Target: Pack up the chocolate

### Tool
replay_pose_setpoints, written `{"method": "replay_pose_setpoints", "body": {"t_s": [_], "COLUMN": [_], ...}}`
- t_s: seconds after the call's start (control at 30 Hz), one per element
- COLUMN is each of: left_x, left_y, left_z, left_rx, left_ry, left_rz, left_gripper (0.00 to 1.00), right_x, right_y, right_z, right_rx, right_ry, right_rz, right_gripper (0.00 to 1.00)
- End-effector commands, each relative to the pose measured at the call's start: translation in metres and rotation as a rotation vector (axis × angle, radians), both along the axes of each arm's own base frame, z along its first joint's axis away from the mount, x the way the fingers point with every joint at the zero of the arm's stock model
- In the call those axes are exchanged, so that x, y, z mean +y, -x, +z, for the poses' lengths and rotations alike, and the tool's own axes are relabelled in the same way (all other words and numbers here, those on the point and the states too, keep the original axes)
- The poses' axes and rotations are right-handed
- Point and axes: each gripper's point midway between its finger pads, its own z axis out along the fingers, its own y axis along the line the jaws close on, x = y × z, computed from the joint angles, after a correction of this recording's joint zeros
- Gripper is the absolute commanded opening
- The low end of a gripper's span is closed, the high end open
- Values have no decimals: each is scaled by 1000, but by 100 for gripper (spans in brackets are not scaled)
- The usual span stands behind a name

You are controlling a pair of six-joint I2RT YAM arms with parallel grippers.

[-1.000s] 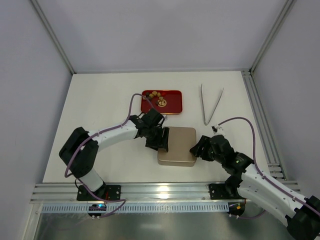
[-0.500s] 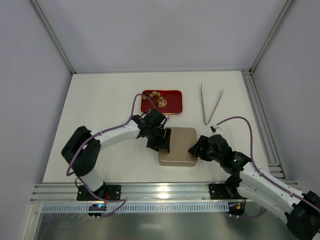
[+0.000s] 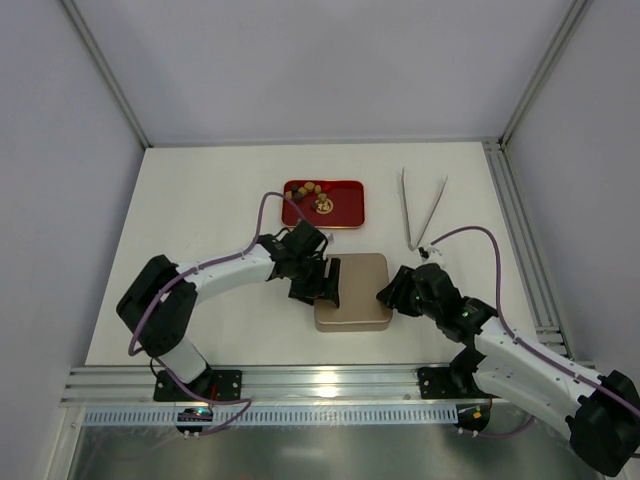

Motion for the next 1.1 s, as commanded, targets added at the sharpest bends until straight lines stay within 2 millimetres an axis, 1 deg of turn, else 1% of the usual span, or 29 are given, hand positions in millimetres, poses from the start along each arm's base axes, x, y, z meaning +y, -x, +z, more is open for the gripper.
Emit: {"method": "replay_pose_setpoints", "body": {"t_s": [0.0, 0.03, 0.17, 0.3, 0.43, 0.53, 0.7, 0.83, 0.87, 0.9, 0.93, 1.0, 1.07], "left_x": [20, 24, 27, 27, 29, 30, 34, 35, 38, 38, 38, 40, 41], "left_y": [-11, -18, -40, -64, -80, -88, -87, -80, -75, -75, -74, -71, -68], "left_z": [-13, -11, -3, 0, -4, -11, -30, -44, -49, -50, -52, -56, -60], "left_rx": [-18, -18, -45, -61, -72, -67, -38, -9, 3, 2, 6, 15, 22], "left_ry": [-47, -38, -8, 18, 17, 17, 6, 13, 4, 13, 16, 12, 5], "left_rz": [60, 86, 145, 201, 247, 278, 323, 354, 358, 365, 368, 374, 376], "left_gripper": [73, 73, 74, 73, 71, 68, 63, 56, 55, 54, 51, 46, 45], "right_x": [-11, -12, -9, -5, -1, 0, 3, 5, 5, 6, 10, 13, 13], "right_y": [6, 5, 0, -3, -10, -12, -15, -15, -15, -17, -13, -14, -13], "right_z": [-7, -7, -4, -5, -3, -5, -9, -14, -15, -15, -17, -18, -20], "right_rx": [42, 41, 36, 48, 46, 59, 72, 84, 85, 79, 98, 100, 106], "right_ry": [86, 88, 89, 101, 108, 114, 102, 96, 95, 91, 76, 67, 69], "right_rz": [21, 23, 35, 55, 69, 77, 80, 79, 78, 76, 100, 106, 108], "right_gripper": [50, 52, 55, 56, 56, 56, 56, 56, 55, 56, 55, 55, 55]}}
